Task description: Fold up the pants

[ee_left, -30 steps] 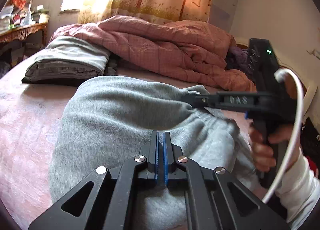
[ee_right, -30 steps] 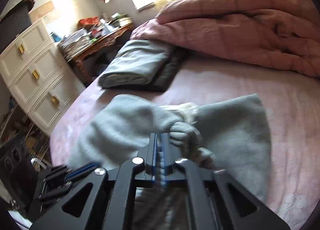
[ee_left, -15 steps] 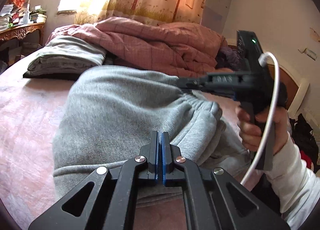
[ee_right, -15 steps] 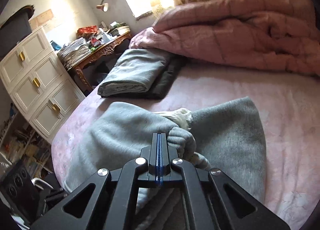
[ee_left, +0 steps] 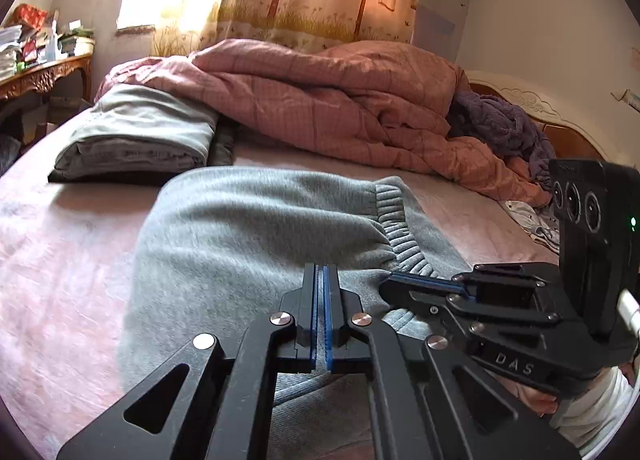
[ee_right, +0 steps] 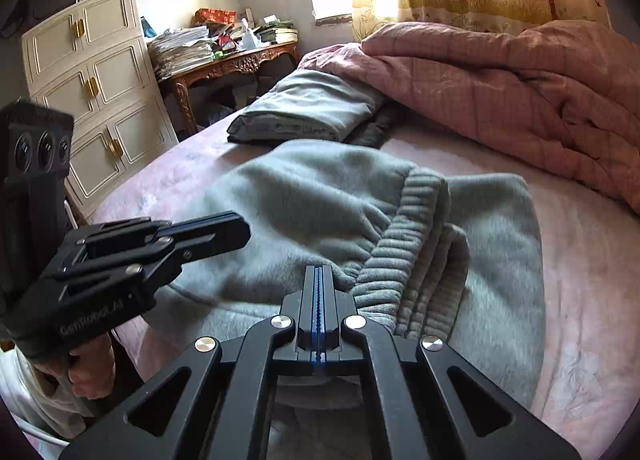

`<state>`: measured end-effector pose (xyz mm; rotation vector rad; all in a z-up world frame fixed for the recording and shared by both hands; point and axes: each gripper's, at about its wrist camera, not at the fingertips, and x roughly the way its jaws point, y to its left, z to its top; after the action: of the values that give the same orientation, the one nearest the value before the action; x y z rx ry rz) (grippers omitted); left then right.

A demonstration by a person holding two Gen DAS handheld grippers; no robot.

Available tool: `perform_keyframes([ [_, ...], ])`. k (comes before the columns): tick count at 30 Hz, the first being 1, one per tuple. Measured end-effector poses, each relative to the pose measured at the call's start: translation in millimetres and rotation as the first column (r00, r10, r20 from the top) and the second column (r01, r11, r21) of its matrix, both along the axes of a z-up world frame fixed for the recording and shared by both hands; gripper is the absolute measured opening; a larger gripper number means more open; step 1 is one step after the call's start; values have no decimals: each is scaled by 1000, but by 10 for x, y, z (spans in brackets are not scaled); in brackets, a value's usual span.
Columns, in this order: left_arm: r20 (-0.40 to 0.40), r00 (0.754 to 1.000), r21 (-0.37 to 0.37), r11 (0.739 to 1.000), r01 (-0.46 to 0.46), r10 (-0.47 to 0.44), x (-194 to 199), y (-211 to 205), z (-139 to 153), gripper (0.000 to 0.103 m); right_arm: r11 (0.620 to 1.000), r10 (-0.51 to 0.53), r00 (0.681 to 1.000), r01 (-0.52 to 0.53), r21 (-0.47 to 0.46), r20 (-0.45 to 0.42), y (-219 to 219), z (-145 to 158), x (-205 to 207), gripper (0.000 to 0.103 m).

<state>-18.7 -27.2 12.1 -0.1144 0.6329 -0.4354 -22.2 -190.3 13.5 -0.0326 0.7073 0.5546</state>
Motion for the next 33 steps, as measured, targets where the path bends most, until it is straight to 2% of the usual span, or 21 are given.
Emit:
perform_keyframes([
  [4,-18,999,-9,999,41,-41,13,-80,-45,0,1000,-1,1000,1,13,-26,-55,-20,-24,0],
  [7,-70,993,-33,995,96,-98,78,-176,-120,1,999,-8,999,10,48,-35,-108,40,-3,0],
  [12,-85,993,-33,996,83,-86,107,-228,-235,1,994,-42,999,41,102,8,-243,263,58,0],
  [15,-84,993,-40,996,82,-85,95,-229,-246,1,995,-25,1000,26,97,-11,-222,353,247,0],
  [19,-71,994,-42,996,75,-78,46,-218,-267,1,990,29,993,-13,138,-112,-92,306,594,0],
  [23,-72,995,-46,997,67,-70,-6,-211,-310,1,994,61,959,-35,100,-275,44,-87,861,0],
  [27,-56,996,-42,997,62,-64,-42,-214,-309,1,995,26,973,-3,99,-230,0,-85,854,0],
  [30,-60,996,-55,996,66,-70,-40,-192,-306,1,998,-64,996,63,-17,-60,50,20,786,0],
  [31,-56,996,-50,997,65,-68,-48,-195,-307,1,997,-73,996,72,-16,-56,36,33,802,0],
  [33,-54,996,-46,997,65,-67,-62,-200,-313,1,997,-60,991,64,34,-123,-24,15,894,0],
])
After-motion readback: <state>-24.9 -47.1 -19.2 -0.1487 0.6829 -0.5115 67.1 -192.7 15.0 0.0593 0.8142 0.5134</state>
